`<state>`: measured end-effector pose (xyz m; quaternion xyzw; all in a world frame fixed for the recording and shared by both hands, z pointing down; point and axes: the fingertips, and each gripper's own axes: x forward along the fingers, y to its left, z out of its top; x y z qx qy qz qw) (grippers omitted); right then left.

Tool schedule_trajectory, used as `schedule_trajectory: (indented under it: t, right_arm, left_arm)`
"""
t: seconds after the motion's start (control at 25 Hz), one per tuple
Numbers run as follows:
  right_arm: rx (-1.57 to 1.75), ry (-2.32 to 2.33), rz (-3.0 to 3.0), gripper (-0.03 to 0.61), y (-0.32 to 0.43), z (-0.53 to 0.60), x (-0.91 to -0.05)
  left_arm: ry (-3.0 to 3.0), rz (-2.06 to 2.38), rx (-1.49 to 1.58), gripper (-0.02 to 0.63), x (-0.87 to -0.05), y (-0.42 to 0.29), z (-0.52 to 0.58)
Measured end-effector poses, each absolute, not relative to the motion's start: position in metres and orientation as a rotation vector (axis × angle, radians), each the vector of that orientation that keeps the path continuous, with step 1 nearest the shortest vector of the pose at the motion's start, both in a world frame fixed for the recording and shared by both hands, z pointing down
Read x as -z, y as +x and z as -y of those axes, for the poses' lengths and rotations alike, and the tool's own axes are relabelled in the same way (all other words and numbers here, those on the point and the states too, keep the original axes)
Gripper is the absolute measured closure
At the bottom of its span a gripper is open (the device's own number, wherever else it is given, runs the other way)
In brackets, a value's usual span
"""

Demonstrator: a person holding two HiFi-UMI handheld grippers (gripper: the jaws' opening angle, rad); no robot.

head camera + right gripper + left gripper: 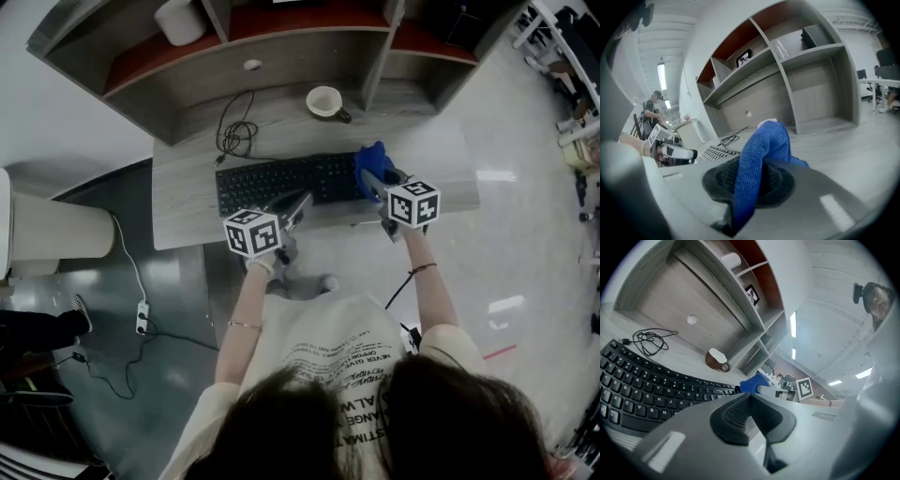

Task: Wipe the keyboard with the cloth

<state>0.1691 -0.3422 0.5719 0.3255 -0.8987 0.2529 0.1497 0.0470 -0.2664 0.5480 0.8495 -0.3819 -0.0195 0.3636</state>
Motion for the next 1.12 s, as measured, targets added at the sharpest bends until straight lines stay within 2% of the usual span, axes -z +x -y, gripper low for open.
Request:
schedule_trajectory:
  t: [1.12]
  right_arm:
    - [-0.750, 1.097, 2.524, 0.526, 0.118, 0.321, -0.567]
  left_arm:
    - [2.248, 0.807, 0.047, 0.617, -0.544, -0.002, 0.250]
